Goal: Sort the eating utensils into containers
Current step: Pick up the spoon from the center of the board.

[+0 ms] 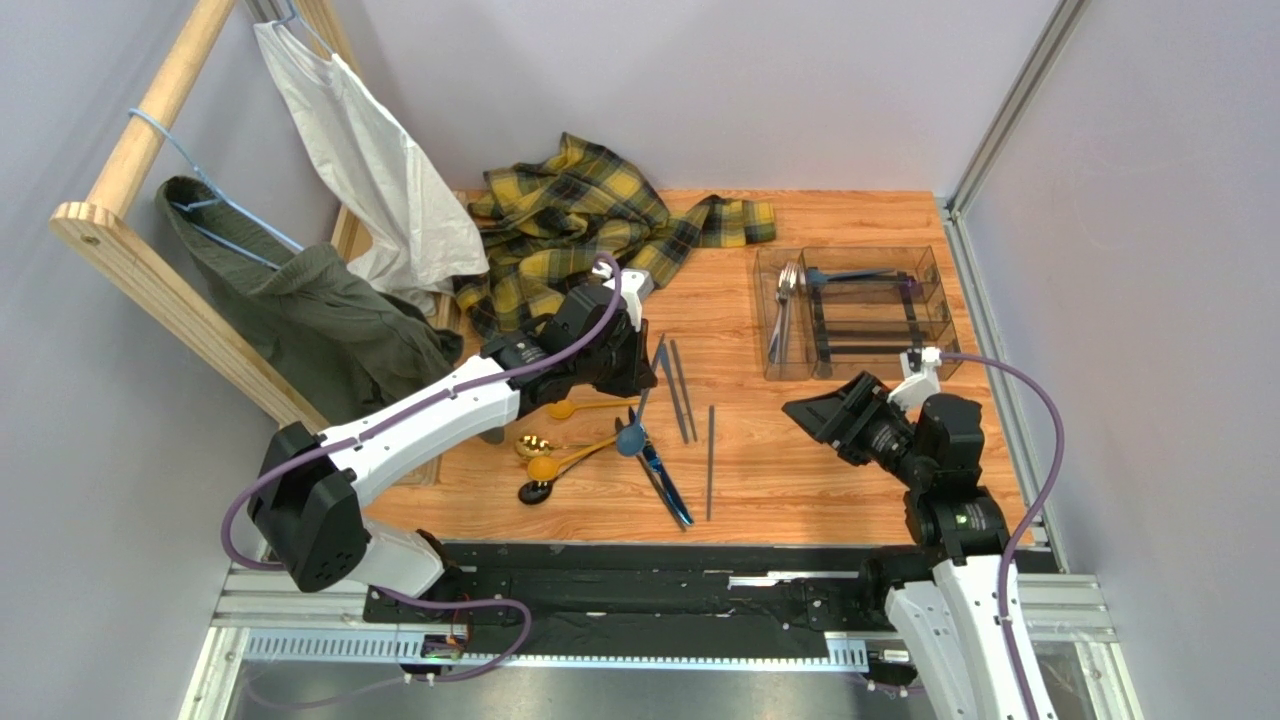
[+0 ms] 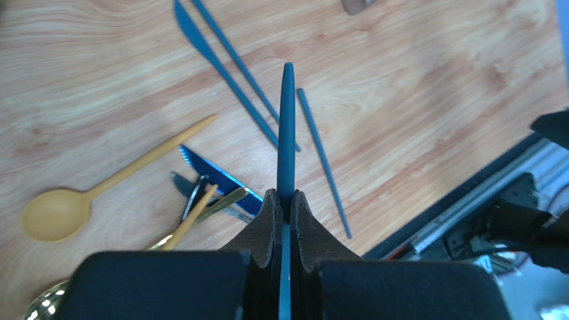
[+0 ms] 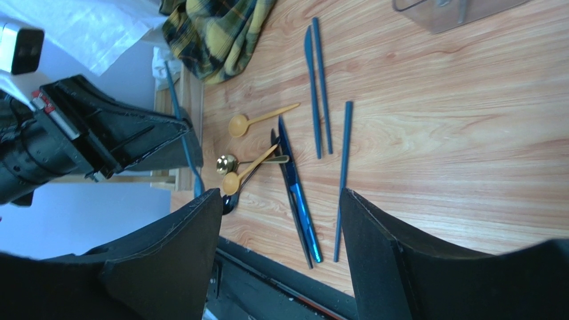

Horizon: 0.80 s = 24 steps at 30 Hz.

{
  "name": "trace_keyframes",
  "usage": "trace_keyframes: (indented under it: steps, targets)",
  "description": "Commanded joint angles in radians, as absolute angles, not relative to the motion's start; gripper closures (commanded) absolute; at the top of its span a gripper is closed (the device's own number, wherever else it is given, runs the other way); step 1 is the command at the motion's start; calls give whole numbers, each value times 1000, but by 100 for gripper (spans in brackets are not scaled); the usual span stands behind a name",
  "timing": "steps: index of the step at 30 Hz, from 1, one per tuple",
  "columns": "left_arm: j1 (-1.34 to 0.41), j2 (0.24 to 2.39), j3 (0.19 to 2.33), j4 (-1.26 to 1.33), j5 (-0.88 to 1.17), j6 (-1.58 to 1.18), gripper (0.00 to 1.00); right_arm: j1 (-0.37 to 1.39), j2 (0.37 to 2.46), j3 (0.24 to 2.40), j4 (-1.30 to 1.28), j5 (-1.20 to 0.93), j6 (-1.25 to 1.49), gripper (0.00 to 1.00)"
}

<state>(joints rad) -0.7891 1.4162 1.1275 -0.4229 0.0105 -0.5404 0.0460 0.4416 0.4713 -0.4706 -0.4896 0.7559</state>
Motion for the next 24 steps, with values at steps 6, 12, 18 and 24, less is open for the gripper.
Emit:
trace_keyframes:
  steps: [6, 12, 18, 24]
  targets:
    - [-795, 1394, 1065, -219, 311, -515, 100, 266, 485, 448, -250, -457, 854, 32]
    - [-862, 1368, 1040, -210, 318, -500, 100, 408, 639, 423, -8, -384, 979, 33]
    - [-942, 1345, 1026, -209, 273, -492, 100, 460, 813, 495, 115, -348, 997, 34]
    - [-959, 1328, 1005, -192, 275, -511, 100, 469, 877, 518, 161, -334, 1000, 36]
